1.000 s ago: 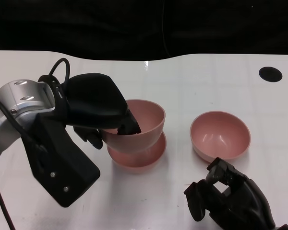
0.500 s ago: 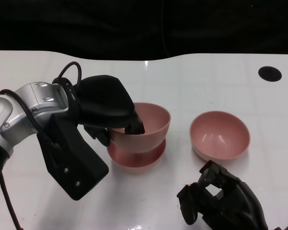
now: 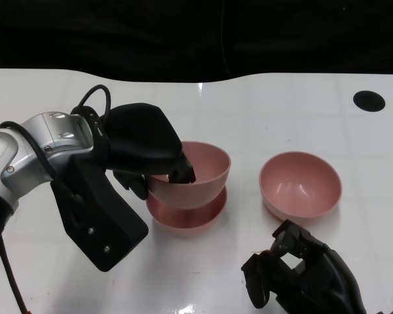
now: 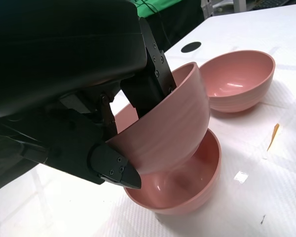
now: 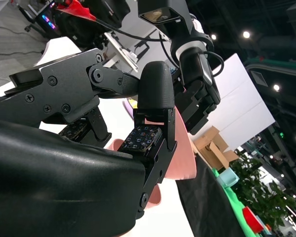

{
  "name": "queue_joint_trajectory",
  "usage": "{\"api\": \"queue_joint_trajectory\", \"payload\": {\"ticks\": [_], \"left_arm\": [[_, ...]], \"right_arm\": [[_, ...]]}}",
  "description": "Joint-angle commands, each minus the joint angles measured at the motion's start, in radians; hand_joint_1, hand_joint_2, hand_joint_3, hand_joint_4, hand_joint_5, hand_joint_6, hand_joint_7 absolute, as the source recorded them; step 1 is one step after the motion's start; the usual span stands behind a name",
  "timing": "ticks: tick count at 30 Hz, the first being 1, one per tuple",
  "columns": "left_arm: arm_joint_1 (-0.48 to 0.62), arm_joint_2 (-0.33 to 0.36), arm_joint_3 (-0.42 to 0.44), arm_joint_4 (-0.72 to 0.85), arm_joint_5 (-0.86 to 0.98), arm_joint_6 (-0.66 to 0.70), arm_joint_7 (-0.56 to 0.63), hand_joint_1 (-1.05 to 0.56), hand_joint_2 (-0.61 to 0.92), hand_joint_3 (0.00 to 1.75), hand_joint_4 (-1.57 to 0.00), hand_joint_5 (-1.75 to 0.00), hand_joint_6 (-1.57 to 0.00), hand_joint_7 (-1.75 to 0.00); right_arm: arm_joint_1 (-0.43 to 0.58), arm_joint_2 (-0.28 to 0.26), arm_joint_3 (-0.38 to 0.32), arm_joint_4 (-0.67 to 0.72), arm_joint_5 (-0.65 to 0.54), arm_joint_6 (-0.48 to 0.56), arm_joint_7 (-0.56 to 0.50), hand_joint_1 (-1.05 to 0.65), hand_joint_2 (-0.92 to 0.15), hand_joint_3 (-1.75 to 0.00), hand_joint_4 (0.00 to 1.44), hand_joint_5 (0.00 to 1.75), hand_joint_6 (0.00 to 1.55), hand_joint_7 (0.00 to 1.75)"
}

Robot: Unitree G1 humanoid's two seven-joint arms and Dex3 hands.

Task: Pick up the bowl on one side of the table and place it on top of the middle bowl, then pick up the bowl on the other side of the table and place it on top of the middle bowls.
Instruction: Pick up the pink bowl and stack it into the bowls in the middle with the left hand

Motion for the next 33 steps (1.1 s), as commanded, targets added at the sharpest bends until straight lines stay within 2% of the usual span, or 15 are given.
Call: {"api": "queue_joint_trajectory", "payload": {"ticks": [1,4,10,13,15,17,20,21,24,28,33], "left_arm": [[-0.010,0.009,-0.007,0.005,0.014,0.000,0.024,-0.17,0.90,0.00,-1.11,-0.52,-1.09,-0.31],[-0.008,0.010,-0.009,0.007,0.019,-0.001,0.032,-0.17,0.90,0.00,-1.08,-0.65,-1.09,-0.33],[-0.011,0.010,-0.020,0.026,0.028,-0.017,0.041,-0.19,0.92,0.05,-1.04,-0.70,-1.09,-0.34],[-0.011,0.009,-0.025,0.034,0.033,-0.023,0.054,-0.19,0.92,0.05,-0.98,-0.86,-1.05,-0.48],[-0.011,0.009,-0.029,0.034,0.034,-0.020,0.058,-0.19,0.92,0.07,-0.94,-0.95,-0.94,-0.70],[-0.006,0.007,-0.032,0.032,0.035,-0.014,0.060,-0.19,0.92,0.07,-0.93,-0.98,-0.90,-0.76],[0.000,0.006,-0.034,0.031,0.038,-0.007,0.064,-0.19,0.92,0.05,-0.94,-0.86,-0.90,-0.70],[0.002,0.005,-0.035,0.032,0.040,-0.005,0.067,-0.20,0.92,0.05,-0.98,-0.76,-0.93,-0.63],[0.008,0.005,-0.041,0.036,0.047,-0.001,0.078,-0.18,0.92,0.03,-1.04,-0.66,-1.02,-0.45],[0.009,0.010,-0.050,0.043,0.053,0.000,0.087,-0.17,0.92,0.04,-1.04,-0.70,-1.04,-0.43],[0.011,0.011,-0.056,0.051,0.063,0.002,0.097,-0.19,0.92,0.06,-0.92,-1.00,-0.98,-0.57]], "right_arm": [[0.006,-0.005,-0.005,-0.013,0.016,0.010,0.000,-0.19,-0.78,-0.56,0.94,1.70,0.99,1.16],[0.007,-0.005,-0.004,-0.015,0.016,0.012,-0.001,-0.19,-0.79,-0.51,0.94,1.69,1.01,1.13],[0.009,-0.005,-0.005,-0.023,0.018,0.027,-0.003,-0.19,-0.83,-0.44,0.95,1.68,1.03,1.09],[0.011,-0.002,-0.005,-0.023,0.016,0.025,-0.005,-0.19,-0.83,-0.42,0.95,1.69,1.03,1.10],[0.009,-0.004,-0.005,-0.023,0.019,0.031,-0.004,-0.20,-0.83,-0.41,0.95,1.69,1.03,1.10],[0.014,0.000,-0.004,-0.025,0.017,0.024,-0.005,-0.20,-0.84,-0.40,0.95,1.69,1.03,1.10],[0.016,0.000,-0.003,-0.028,0.015,0.022,-0.004,-0.19,-0.85,-0.40,0.95,1.68,1.02,1.10],[0.016,-0.002,-0.002,-0.030,0.015,0.026,-0.006,-0.20,-0.85,-0.40,0.95,1.68,1.02,1.11],[0.016,-0.003,-0.001,-0.035,0.015,0.033,-0.009,-0.20,-0.84,-0.39,0.95,1.69,1.01,1.12],[0.019,0.002,0.001,-0.036,0.013,0.028,-0.010,-0.20,-0.84,-0.39,0.94,1.69,1.01,1.13],[0.021,-0.001,0.002,-0.046,0.017,0.042,-0.017,-0.19,-0.84,-0.40,0.93,1.70,1.00,1.15]]}}
